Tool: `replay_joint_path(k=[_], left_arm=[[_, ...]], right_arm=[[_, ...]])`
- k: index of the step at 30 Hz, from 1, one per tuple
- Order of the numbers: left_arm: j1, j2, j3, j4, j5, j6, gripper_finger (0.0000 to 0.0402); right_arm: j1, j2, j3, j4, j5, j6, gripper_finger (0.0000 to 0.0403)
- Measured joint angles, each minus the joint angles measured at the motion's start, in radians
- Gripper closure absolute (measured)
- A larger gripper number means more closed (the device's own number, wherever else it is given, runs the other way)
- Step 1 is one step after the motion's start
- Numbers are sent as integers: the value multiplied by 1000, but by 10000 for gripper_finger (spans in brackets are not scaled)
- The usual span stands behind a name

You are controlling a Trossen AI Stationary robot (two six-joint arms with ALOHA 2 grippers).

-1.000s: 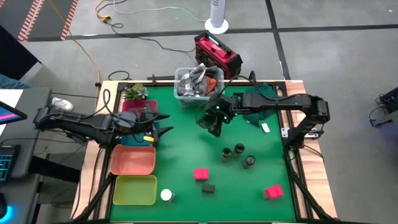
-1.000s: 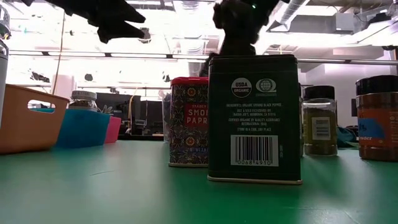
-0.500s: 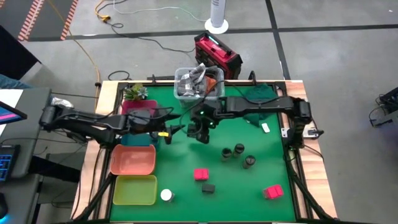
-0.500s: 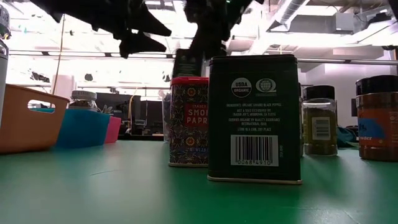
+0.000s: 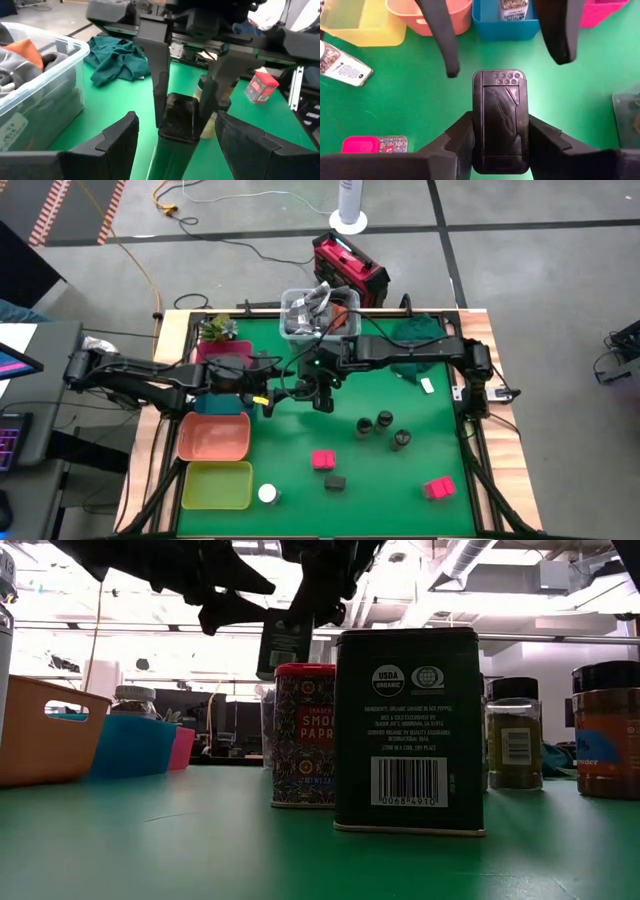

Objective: Sort spices by type
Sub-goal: Put the top green seasoning can into the red bin

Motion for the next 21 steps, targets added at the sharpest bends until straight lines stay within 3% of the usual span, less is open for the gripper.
replay_joint_path(k=[21], left_arm=[[-3, 0, -5, -6, 12, 72, 150]], right_arm=[[2, 0, 0, 53, -21, -10, 231]])
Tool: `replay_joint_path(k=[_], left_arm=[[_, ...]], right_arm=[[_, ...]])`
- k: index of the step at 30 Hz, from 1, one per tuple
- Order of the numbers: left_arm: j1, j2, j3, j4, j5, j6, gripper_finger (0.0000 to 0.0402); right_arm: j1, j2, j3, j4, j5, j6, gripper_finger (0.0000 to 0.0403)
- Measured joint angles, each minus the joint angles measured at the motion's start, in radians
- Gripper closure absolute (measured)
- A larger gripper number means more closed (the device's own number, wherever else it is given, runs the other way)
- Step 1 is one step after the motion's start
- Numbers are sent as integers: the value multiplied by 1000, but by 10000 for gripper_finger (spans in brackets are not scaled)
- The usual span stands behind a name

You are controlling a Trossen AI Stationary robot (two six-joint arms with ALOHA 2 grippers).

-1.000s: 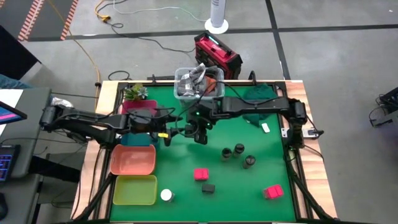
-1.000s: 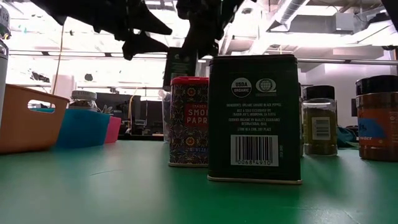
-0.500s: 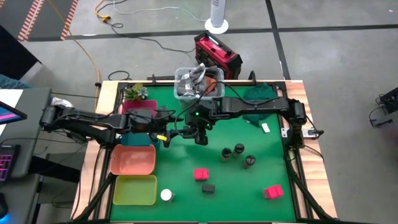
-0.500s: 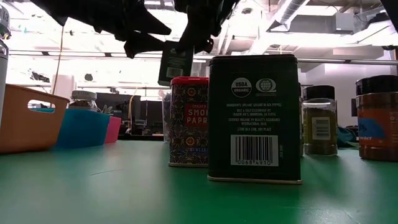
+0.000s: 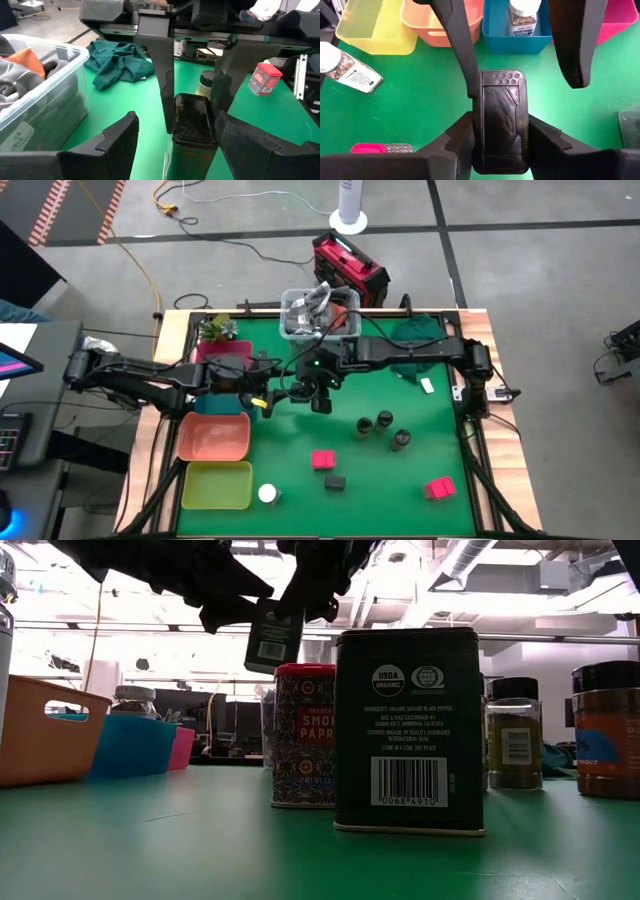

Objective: Sort spices by type
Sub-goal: Put the top green seasoning can into the red bin

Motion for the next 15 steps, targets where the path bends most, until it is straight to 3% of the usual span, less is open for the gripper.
replay_joint_path(k=[15], left_arm=[[-1, 0, -2, -7, 28, 35, 150]], right_arm=[[-3, 0, 0, 48, 7, 14, 231]])
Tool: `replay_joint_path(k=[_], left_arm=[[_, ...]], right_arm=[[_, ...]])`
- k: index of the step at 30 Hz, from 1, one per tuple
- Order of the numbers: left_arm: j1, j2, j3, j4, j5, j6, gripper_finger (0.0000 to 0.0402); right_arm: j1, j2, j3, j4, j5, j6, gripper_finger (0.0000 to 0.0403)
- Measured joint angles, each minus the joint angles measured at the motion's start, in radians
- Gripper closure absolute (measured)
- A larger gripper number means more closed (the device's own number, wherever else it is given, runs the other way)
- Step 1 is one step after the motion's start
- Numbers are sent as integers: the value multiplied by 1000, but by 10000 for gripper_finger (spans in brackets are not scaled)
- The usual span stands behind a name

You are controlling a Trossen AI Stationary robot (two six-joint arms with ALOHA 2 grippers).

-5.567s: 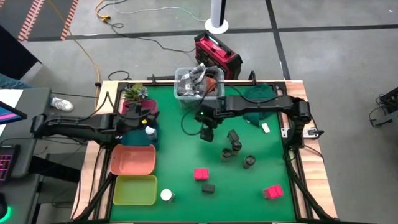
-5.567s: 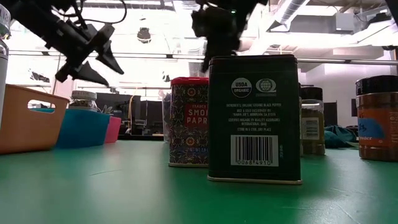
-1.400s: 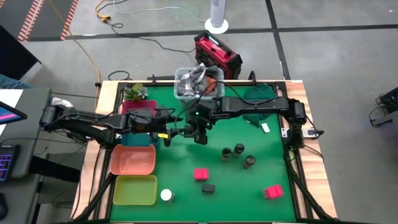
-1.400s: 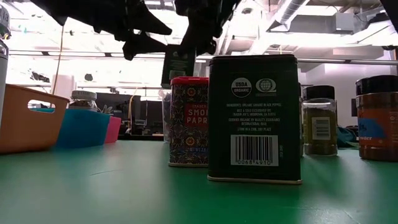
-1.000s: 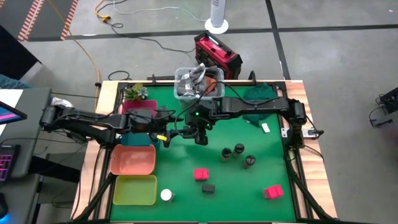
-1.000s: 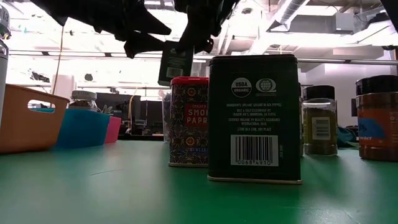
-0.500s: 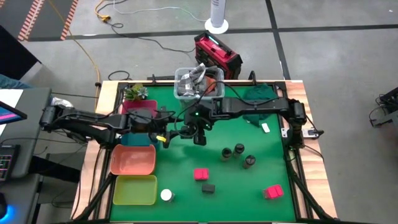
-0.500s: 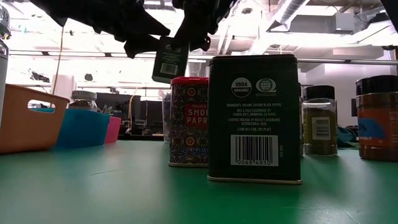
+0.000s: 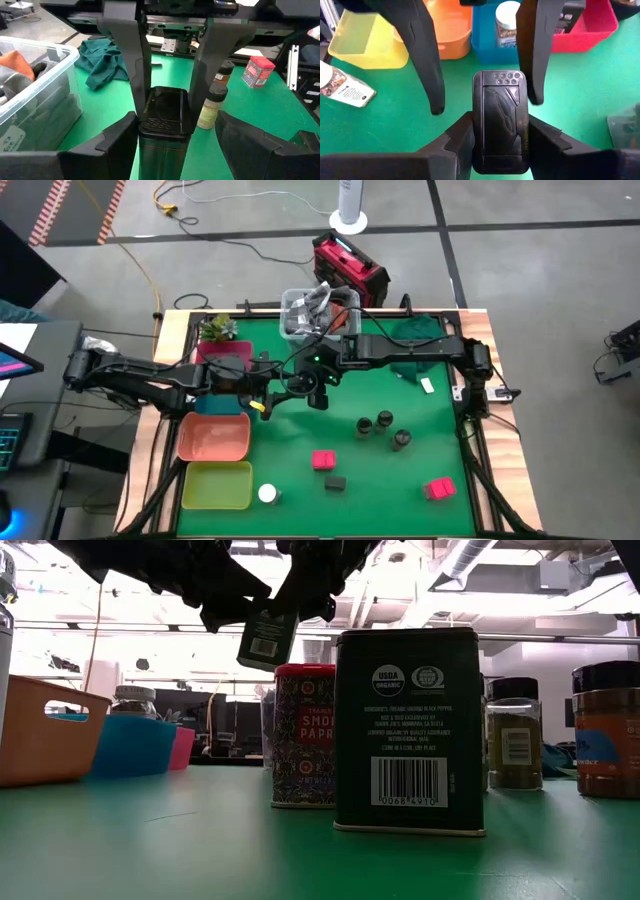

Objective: Sort spices by type
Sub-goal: Put the top green seasoning can into the red bin

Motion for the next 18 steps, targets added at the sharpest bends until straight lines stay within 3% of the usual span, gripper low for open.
replay_joint_path(k=[8, 18], left_arm=[[0, 0, 0, -7, -6, -5, 159], [0, 0, 0, -7, -6, -7, 260]], right_arm=[[3, 0, 0, 0, -6, 0, 231], [8, 0, 0, -1, -8, -5, 231]])
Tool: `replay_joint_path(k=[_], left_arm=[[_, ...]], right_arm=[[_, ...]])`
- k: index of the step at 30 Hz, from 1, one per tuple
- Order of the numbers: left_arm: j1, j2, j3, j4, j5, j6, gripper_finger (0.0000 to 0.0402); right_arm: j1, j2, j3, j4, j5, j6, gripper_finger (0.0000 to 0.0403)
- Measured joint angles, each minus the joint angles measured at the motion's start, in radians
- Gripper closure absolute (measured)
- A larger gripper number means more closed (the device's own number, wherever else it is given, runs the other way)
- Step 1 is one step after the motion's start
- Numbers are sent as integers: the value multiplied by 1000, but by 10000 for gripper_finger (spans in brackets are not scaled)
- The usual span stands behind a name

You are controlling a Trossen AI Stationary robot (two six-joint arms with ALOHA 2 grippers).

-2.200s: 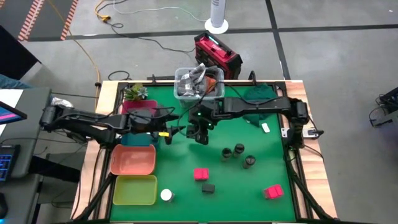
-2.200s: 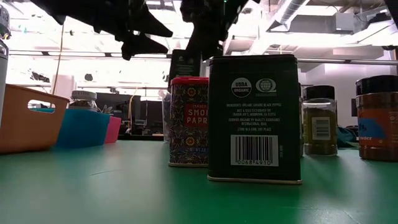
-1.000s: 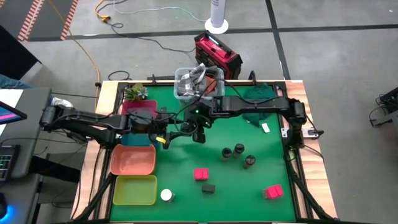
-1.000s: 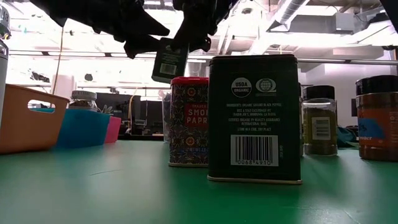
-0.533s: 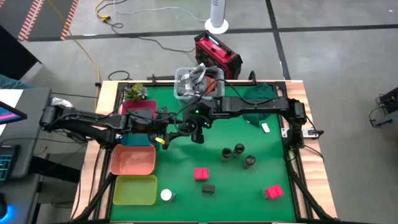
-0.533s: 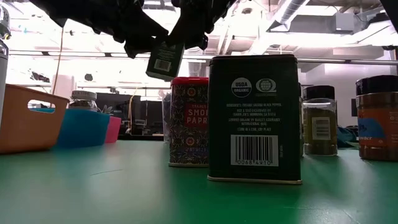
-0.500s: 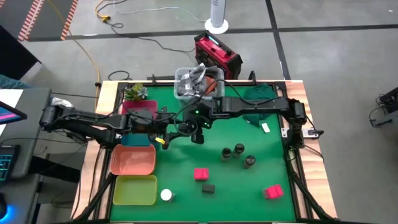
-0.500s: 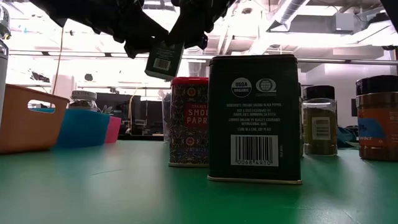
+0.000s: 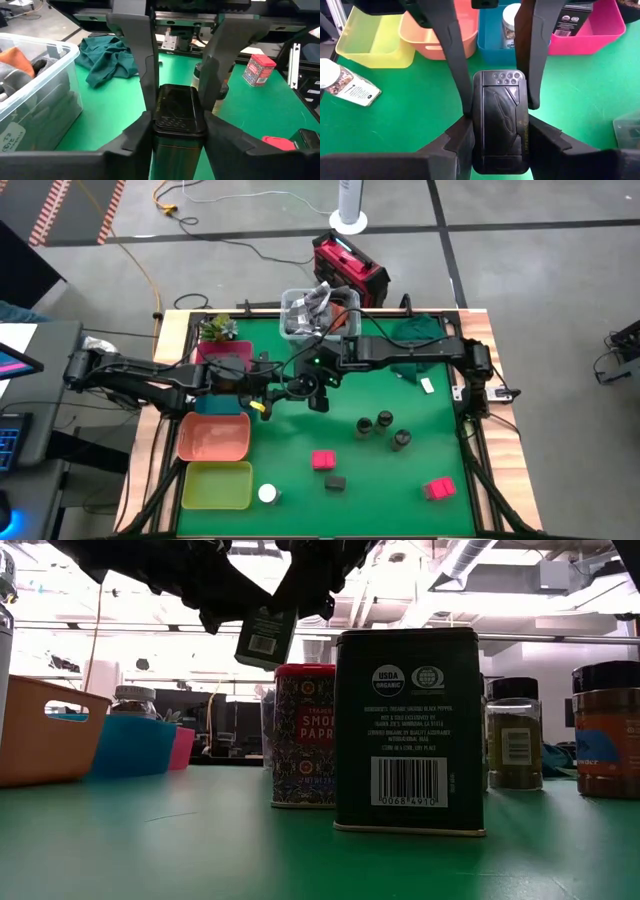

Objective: Sort spices by type
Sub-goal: Put the top green seasoning can into the red bin

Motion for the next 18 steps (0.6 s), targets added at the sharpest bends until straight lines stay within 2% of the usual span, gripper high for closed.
replay_joint_path(k=[3, 9, 18], left_arm=[[0, 0, 0, 0, 3, 1, 277], [-1, 0, 0, 0, 8, -13, 277], [0, 0, 0, 1, -3, -35, 273]], right_arm=[[7, 0, 0, -1, 1, -18, 231], [17, 0, 0, -2, 3, -27, 217], [9, -1, 0, -38, -1, -22, 138]])
